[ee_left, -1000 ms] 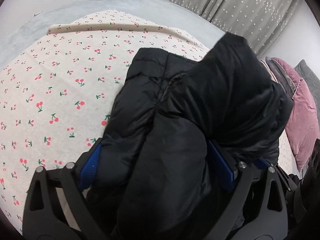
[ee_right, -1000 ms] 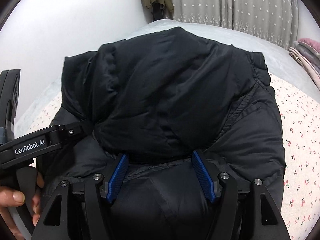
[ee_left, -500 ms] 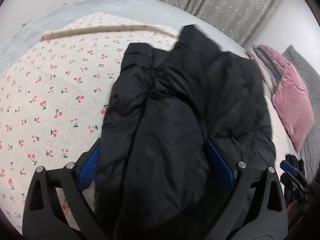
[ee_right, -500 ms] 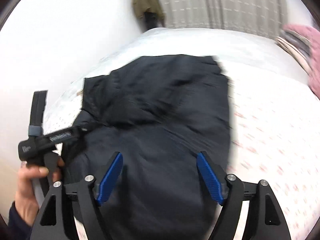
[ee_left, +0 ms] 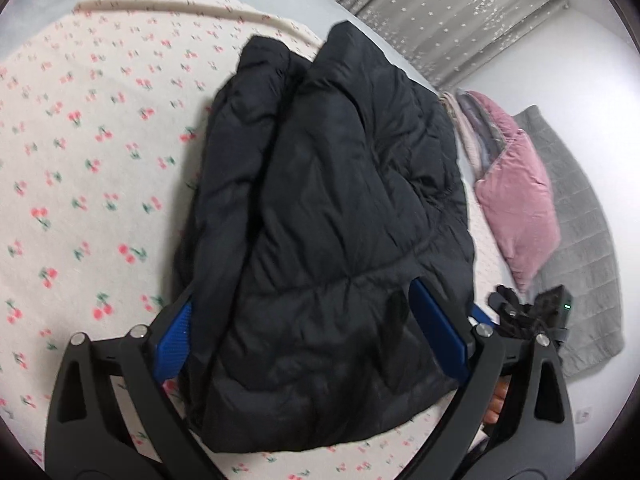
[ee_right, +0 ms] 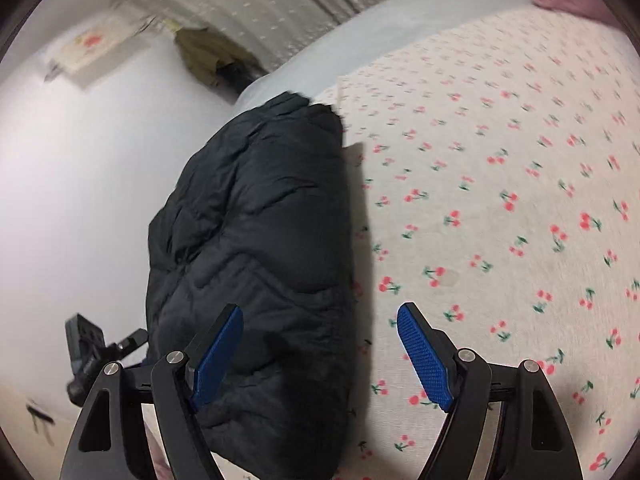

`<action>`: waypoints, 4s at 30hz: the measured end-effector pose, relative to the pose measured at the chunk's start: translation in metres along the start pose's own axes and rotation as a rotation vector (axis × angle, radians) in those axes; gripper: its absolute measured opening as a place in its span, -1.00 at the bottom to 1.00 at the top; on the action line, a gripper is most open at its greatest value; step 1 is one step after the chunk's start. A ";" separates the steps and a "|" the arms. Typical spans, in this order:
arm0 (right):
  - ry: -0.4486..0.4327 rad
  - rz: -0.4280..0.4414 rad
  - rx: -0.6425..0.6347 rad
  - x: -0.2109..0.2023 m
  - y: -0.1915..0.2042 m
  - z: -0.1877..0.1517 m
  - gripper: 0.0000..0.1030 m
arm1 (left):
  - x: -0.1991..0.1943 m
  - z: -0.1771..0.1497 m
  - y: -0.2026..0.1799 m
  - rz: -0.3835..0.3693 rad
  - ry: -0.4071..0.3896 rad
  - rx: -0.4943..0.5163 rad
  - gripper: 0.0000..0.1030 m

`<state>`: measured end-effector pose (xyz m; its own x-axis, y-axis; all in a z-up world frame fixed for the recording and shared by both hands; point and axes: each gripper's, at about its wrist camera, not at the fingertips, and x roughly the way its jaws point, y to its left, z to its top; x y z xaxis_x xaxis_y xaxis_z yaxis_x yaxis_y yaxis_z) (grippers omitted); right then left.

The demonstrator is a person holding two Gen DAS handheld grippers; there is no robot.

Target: Fold large clothes

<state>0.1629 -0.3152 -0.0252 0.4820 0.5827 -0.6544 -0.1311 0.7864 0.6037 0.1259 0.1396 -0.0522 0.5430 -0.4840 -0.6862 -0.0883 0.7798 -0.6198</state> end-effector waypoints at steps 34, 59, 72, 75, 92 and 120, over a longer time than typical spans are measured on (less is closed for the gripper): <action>0.095 0.137 0.144 0.057 -0.014 -0.024 0.60 | 0.021 -0.011 -0.002 0.019 0.017 -0.039 0.26; -0.155 -0.263 -0.409 0.053 0.100 -0.054 -0.56 | 0.003 0.005 -0.052 0.146 -0.171 0.178 -0.69; -0.360 -0.272 -0.627 0.108 0.236 -0.098 -0.67 | -0.118 0.063 0.017 0.155 -0.409 0.215 -0.75; -0.318 -0.162 -0.608 0.136 0.279 -0.105 -0.68 | -0.150 0.074 0.069 0.189 -0.407 0.178 -0.76; 0.001 0.030 -0.095 0.148 0.162 -0.075 0.58 | -0.054 0.068 0.156 0.069 -0.148 0.051 0.49; 0.078 0.609 -0.228 0.261 0.370 -0.037 -0.49 | -0.325 0.084 0.227 -0.010 -0.614 -0.097 -0.73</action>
<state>0.2087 0.1353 0.0104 0.2006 0.9440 -0.2618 -0.5454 0.3296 0.7707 -0.0005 0.5073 0.0619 0.9230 -0.1519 -0.3537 -0.1404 0.7228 -0.6767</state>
